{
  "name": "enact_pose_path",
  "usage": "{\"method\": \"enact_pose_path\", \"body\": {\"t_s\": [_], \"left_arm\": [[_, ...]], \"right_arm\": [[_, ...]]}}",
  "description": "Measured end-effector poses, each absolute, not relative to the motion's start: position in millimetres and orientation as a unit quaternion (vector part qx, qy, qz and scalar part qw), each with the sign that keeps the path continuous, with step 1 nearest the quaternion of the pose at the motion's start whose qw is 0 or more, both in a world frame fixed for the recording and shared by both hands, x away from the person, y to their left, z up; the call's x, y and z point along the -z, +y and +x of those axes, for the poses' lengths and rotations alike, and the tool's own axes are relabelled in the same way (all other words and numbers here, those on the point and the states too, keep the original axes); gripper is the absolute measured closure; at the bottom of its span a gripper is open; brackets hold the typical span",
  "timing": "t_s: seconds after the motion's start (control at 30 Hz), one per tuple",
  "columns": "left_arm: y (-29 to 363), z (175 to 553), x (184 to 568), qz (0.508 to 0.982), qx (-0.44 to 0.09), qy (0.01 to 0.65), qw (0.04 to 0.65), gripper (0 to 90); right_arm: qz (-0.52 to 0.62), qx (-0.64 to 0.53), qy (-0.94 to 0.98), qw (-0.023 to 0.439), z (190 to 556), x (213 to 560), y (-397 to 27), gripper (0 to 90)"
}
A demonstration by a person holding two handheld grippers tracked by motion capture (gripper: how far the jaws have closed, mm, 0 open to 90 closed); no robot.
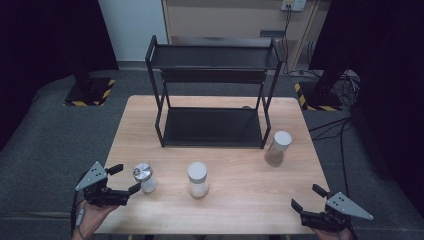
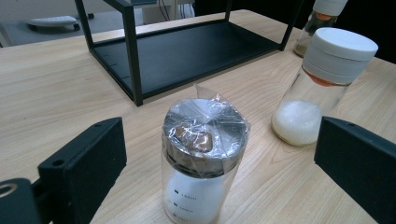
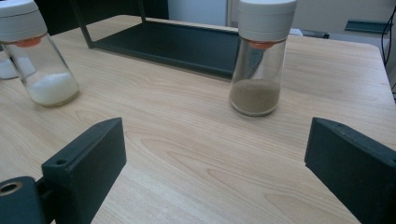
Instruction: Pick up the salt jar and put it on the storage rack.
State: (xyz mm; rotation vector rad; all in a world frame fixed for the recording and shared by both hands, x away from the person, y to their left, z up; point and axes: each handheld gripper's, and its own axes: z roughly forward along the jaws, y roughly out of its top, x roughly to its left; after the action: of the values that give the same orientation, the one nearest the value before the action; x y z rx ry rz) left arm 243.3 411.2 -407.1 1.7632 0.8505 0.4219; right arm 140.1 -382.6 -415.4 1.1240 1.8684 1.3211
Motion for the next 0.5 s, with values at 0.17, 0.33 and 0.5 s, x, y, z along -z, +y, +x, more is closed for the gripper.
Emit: {"method": "enact_pose_path", "body": {"t_s": [0.17,0.33,0.5], "left_arm": [[408.8,249.0,408.8,0.746,-0.178,0.351,0.537,3.0],[406.3,256.3,410.0,0.748,-0.173,0.353,0.534,3.0],[402.9,262.2,412.2,0.752,-0.171,0.35,0.532,3.4]], "right_arm": [[0.422,-0.496,0.701,0.292,140.4,415.5,-382.4,5.4],[0.421,-0.496,0.701,0.291,140.6,415.7,-382.7,5.4],[0.421,-0.497,0.701,0.291,140.6,415.9,-383.0,5.4]]}}
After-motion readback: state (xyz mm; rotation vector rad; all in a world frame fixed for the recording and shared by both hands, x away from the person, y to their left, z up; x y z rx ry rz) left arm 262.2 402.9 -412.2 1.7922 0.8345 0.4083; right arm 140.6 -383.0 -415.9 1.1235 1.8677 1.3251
